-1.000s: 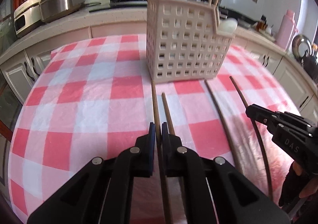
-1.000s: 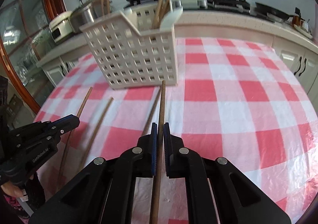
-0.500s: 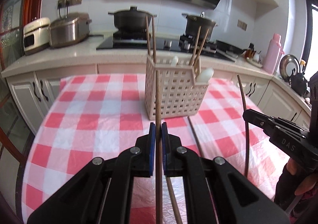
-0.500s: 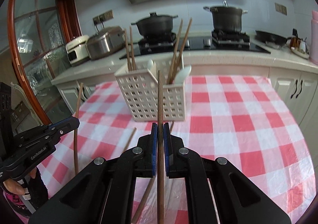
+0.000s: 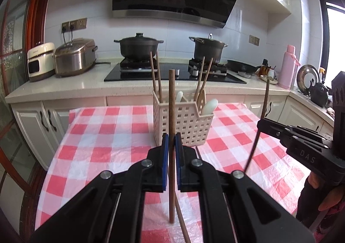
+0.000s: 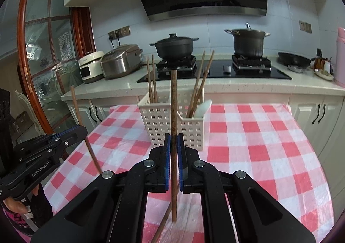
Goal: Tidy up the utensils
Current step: 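Lift the chopsticks upright and carry them over the caddy with both tools, then lower the chopsticks into the caddy and open both tools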
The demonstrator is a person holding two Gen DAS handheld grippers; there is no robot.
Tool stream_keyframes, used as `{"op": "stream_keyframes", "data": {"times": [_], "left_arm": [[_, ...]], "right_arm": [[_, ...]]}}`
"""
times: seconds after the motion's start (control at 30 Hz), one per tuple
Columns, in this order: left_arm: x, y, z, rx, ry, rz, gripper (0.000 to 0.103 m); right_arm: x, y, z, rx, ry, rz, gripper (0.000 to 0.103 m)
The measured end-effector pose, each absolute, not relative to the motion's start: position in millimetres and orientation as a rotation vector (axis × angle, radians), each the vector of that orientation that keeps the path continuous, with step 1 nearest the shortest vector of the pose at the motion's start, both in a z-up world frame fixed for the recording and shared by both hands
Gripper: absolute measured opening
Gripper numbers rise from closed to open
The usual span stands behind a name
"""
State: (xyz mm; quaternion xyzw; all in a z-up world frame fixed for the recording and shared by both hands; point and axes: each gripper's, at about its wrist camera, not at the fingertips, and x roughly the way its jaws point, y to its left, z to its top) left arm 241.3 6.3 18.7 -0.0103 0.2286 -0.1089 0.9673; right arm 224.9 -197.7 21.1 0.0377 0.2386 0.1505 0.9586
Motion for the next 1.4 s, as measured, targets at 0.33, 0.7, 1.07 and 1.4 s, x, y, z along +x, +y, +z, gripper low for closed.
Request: {"op": "stream_keyframes", "data": {"times": [0.33,0.7,1.07,1.4], "left_arm": [[267,-5,59,0.0,0.391,-0.237,0.006],[302,-13,111,0.006,0.348,-0.285,0.006],[341,-25,169,0.021,0.289,-0.281,0.006],[393,-19,163,-0.023,0.331,-0.251,0.006]], "right_arm": [[256,-197,56,0.074,0.426,0.3,0.007],[290,-205,96,0.074,0.382,0.283,0.007],[330,-194,133,0.037,0.335,0.277,0.007],[358,-185,123,0.029,0.362,0.286,0.006]]}}
